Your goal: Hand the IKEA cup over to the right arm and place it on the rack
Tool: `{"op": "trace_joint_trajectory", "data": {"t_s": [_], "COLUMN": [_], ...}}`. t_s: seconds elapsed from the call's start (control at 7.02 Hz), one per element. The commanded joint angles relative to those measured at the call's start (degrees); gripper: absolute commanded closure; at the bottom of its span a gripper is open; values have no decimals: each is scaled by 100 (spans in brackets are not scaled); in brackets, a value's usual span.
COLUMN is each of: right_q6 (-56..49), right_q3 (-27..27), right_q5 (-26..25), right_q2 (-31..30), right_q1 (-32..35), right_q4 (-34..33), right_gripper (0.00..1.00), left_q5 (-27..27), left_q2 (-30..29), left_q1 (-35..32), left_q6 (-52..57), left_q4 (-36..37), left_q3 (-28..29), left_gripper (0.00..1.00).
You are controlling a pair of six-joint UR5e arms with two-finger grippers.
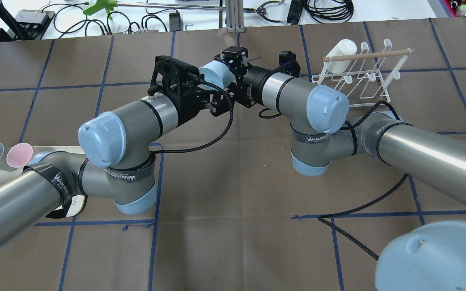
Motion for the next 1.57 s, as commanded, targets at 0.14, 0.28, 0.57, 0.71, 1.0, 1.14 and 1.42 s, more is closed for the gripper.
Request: {"op": "trace_joint_trajectory", "data": {"t_s": [0.14,0.28,0.57,0.71,1.0,1.14,1.42], "right_q6": [-321,-1064,-2488,-3269,-5725,-6617,-7562], "right_q3": [-25,-16,-7,2,98,107,29], "right_q5": [-11,-37,-108,-334,-755,-1098,-1234], "right_q2": [-67,-84,-111,-189,-409,-401,-322], "right_q1": [-347,-566,-822,-963,-1498,-1640,-2226], "right_q4": [-30,-30,-74,-83,-109,-492,-1108], "right_gripper": [69,69,77,77,77,77,77], "left_q5": [271,305,306,593,1421,1857,2351], "left_q2": [1003,1451,1964,1826,1684,1579,1194], "left_q1": [679,891,1452,1507,1499,1473,1237], "left_q6": [7,24,60,68,-2,-10,-324], "left_q4": [-909,-1977,-4796,-6010,-8175,-8680,-9769], "left_q3": [-566,-463,447,1087,2030,2339,3216], "left_gripper": [0,0,0,0,1,1,1]}}
